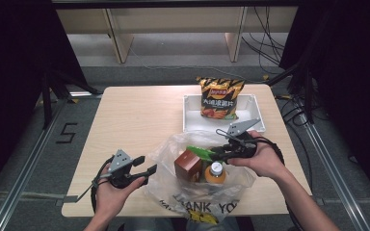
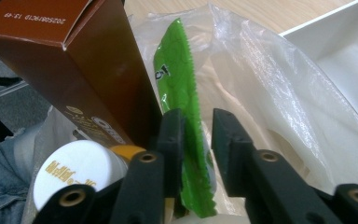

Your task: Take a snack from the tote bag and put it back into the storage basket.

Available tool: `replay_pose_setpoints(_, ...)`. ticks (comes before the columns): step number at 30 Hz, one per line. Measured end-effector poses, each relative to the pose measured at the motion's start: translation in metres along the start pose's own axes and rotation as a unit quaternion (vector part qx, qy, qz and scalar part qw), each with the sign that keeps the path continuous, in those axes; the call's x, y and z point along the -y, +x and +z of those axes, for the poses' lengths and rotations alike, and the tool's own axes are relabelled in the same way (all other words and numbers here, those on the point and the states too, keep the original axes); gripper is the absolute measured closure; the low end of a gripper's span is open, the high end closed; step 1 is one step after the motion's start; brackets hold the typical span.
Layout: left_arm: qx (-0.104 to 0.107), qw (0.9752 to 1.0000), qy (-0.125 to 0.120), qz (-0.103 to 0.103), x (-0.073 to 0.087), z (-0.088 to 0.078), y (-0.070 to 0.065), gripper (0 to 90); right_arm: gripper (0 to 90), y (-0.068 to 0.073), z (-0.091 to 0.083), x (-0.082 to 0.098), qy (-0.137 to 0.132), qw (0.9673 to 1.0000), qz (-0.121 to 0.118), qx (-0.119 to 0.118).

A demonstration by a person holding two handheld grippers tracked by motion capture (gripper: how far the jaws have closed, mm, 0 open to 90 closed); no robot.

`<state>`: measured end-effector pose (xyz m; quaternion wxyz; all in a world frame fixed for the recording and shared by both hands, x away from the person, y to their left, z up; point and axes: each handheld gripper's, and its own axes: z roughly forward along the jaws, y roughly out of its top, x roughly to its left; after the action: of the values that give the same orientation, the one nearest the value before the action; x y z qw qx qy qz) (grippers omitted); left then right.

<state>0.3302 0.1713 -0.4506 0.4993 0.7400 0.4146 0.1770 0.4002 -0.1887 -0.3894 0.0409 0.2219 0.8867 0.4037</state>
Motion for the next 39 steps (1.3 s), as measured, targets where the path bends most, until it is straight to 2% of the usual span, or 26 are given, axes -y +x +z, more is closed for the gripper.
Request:
replay_pose_setpoints(3,0.000,1.0000,0.001,0.006,-0.0003,-0.0005,0.0008,41.0,80.7,-0.0002,-0.0014,-0.0004,0.005,1.0000,-0.008,-0.004)
replay_pose_setpoints(4,0.000,1.0000,0.000,0.005,-0.0003,-0.0005,0.0008,41.0,81.9,0.0015,-0.0012,-0.0006,0.008,0.9999,-0.001,-0.007)
replay_pose_setpoints(5,-0.001,1.0000,0.000,0.005,-0.0004,-0.0007,0.0009,41.0,83.1,0.0004,-0.0021,-0.0009,0.007,0.9998,-0.011,-0.014)
replay_pose_setpoints(6,-0.001,1.0000,-0.001,0.005,-0.0004,-0.0007,0.0009,41.0,84.4,0.0008,-0.0012,-0.0009,0.007,0.9998,-0.011,-0.018)
replay_pose_setpoints(8,-0.001,1.0000,-0.001,0.004,-0.0005,-0.0009,0.0009,41.0,86.7,0.0010,-0.0005,-0.0015,0.009,0.9998,-0.013,-0.012)
replay_pose_setpoints(11,-0.001,1.0000,-0.001,0.003,-0.0003,-0.0008,0.0008,41.0,88.9,0.0009,-0.0007,-0.0016,0.009,0.9997,-0.014,-0.017)
replay_pose_setpoints(21,-0.001,1.0000,-0.003,-0.002,-0.0005,-0.0010,0.0010,41.0,90.0,0.0009,-0.0014,-0.0019,0.010,0.9996,-0.014,-0.022)
replay_pose_setpoints(22,-0.001,1.0000,-0.003,-0.004,-0.0004,-0.0010,0.0010,41.0,90.0,0.0012,-0.0006,-0.0020,0.010,0.9998,-0.014,-0.013)
replay_pose_setpoints(23,0.001,1.0000,-0.002,0.004,-0.0007,-0.0012,0.0017,41.0,90.0,0.0014,-0.0007,-0.0022,0.010,0.9997,-0.015,-0.014)
replay_pose_setpoints(25,0.001,1.0000,-0.003,-0.002,-0.0004,-0.0008,0.0012,41.0,90.0,0.0011,-0.0015,-0.0025,0.010,0.9997,-0.020,-0.008)
replay_pose_setpoints(26,0.001,1.0000,-0.003,-0.002,-0.0004,-0.0009,0.0010,41.0,90.0,0.0020,-0.0009,-0.0027,0.009,0.9997,-0.020,-0.012)
replay_pose_setpoints(31,-0.002,1.0000,-0.001,-0.001,-0.0004,-0.0013,0.0004,41.0,90.0,0.0032,-0.0012,-0.0041,0.004,0.9996,-0.029,-0.002)
replay_pose_setpoints(32,-0.001,1.0000,-0.001,0.006,-0.0005,-0.0014,0.0009,41.0,90.0,0.0032,-0.0015,-0.0043,0.004,0.9995,-0.031,-0.001)
replay_pose_setpoints(34,0.002,1.0000,-0.004,-0.002,0.0001,-0.0001,0.0001,41.0,90.0,0.0040,-0.0023,-0.0044,0.005,0.9996,-0.029,-0.004)
replay_pose_setpoints(39,0.001,1.0000,-0.003,-0.002,0.0001,-0.0003,-0.0002,41.0,90.0,0.0043,-0.0065,-0.0066,-0.003,0.9996,-0.030,-0.001)
